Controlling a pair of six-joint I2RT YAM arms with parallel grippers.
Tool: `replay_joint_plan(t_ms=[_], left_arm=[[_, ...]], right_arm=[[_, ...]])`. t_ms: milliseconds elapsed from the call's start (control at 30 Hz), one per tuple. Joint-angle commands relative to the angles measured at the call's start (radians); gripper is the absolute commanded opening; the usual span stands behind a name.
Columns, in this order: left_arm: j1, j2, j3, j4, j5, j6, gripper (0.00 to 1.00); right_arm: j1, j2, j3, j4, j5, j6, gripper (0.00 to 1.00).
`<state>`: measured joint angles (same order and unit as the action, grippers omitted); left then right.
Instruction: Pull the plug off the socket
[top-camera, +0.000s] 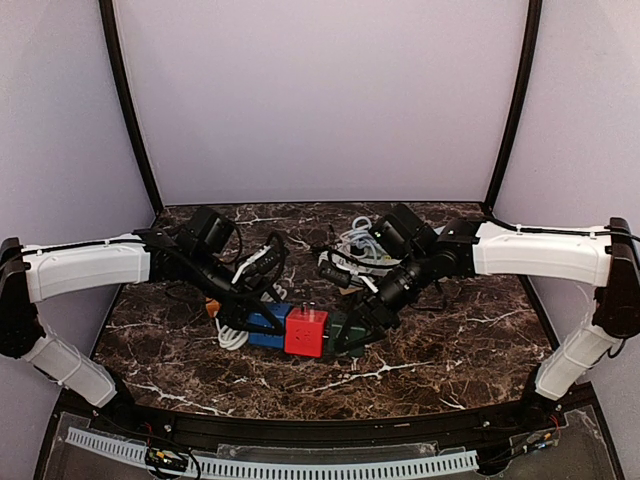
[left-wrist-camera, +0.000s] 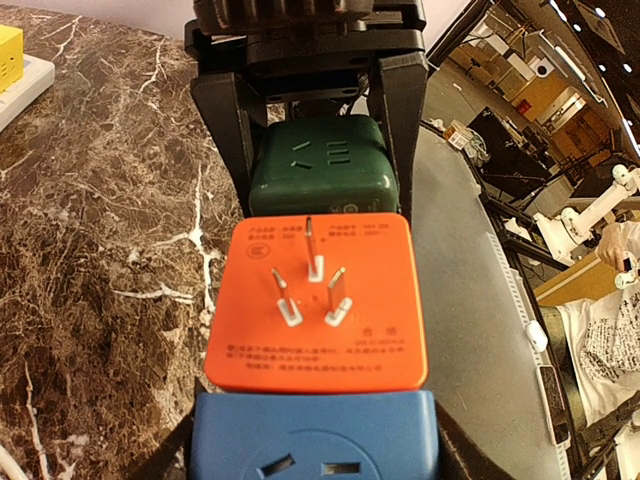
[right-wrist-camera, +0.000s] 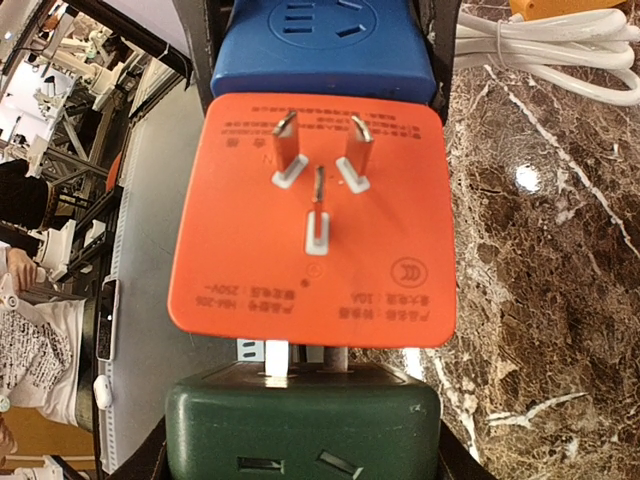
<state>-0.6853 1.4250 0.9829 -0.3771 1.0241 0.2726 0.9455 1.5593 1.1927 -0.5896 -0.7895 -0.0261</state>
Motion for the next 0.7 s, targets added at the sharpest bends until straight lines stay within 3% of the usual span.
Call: replay_joint_plan(t_ms=[0, 233, 433, 667], left_arm=[[0.061, -0.037, -0.001, -0.016, -0.121, 0.001, 0.01], [0.068, -0.040, -0.002, -0.018, -0.134, 0.004, 0.01], [0.069, -0.046, -0.006, -0.014, -0.157, 0.003, 0.01], [0.070, -0.063, -0.014, -0.008, -0.199, 0.004, 0.01]], right_arm=[[0.029, -0.068, 0.014, -0.037, -0.138, -0.024, 0.00], [0.030, -0.088, 0.018, -0.021, -0.168, -0.019, 0.00], [0.012, -0.057, 0.041, -0.042, 0.037, 0.068, 0.00], [-0.026, -0.050, 0.018, -0.015, 0.115, 0.121, 0.00]])
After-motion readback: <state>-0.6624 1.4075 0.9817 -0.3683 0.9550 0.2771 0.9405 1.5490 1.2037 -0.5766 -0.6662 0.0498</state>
